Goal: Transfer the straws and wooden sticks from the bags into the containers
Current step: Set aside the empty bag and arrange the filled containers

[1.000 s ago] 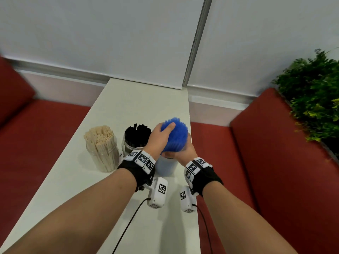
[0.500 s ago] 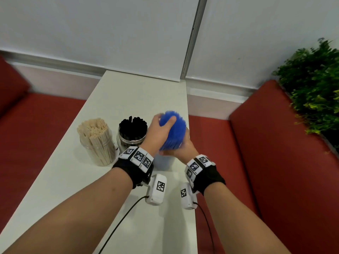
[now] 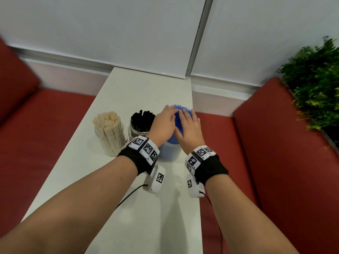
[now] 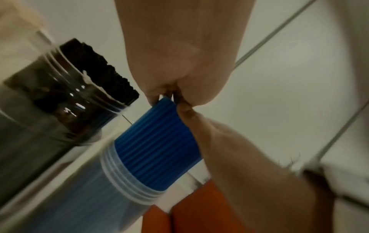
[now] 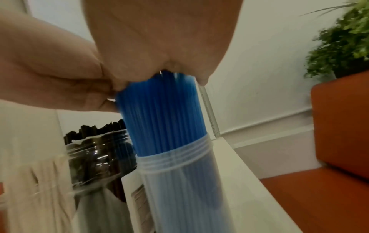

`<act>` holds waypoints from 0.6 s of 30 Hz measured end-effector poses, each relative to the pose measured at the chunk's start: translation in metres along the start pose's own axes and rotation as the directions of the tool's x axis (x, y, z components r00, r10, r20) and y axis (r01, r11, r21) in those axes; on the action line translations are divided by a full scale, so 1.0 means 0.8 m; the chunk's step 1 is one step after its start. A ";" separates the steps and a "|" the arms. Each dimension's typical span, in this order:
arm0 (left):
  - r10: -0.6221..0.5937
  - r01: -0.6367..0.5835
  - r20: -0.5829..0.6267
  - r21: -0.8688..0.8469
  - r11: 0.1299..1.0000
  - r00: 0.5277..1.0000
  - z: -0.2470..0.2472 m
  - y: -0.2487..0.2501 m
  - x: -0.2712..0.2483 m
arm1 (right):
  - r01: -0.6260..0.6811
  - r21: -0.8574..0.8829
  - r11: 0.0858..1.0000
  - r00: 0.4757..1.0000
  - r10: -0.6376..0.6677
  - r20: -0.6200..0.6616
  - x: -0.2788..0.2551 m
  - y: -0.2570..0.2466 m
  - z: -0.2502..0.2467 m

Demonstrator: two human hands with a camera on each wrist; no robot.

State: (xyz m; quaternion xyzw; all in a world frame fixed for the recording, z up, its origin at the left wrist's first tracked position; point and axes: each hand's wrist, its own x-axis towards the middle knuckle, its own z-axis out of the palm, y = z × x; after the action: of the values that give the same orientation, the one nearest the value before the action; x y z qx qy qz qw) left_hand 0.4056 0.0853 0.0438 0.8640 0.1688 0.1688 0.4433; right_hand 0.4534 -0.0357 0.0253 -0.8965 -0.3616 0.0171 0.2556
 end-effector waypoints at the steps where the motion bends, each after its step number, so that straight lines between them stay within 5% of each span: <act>1: 0.014 -0.014 0.020 0.030 0.999 1.000 -0.002 -0.001 -0.004 | -0.015 -0.047 0.999 1.000 0.016 0.019 0.001 -0.003 0.000; 7: 0.038 -0.039 0.021 0.017 0.999 0.999 -0.038 0.003 -0.020 | -0.110 -0.135 0.985 0.990 0.120 0.070 -0.005 -0.029 -0.011; 12: 0.034 -0.086 -0.390 -0.116 0.990 0.920 -0.080 -0.026 -0.051 | 0.045 0.168 0.985 0.976 -0.008 -0.218 -0.004 -0.098 -0.017; 15: -0.015 -0.020 -0.242 -0.144 0.989 0.970 -0.084 -0.066 -0.072 | 0.130 0.206 0.970 0.988 -0.109 -0.112 0.022 -0.150 0.004; 18: -0.028 0.010 -0.077 -0.220 0.975 0.997 -0.081 -0.098 -0.079 | 0.092 0.048 0.995 0.995 -0.093 0.032 0.054 -0.181 0.038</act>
State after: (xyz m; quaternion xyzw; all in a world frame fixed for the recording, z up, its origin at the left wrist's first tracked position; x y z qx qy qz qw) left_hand 0.3099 0.1467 0.0062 0.8006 0.1749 0.2167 0.5305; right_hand 0.3866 0.0939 0.0739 -0.8721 -0.4066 0.0291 0.2706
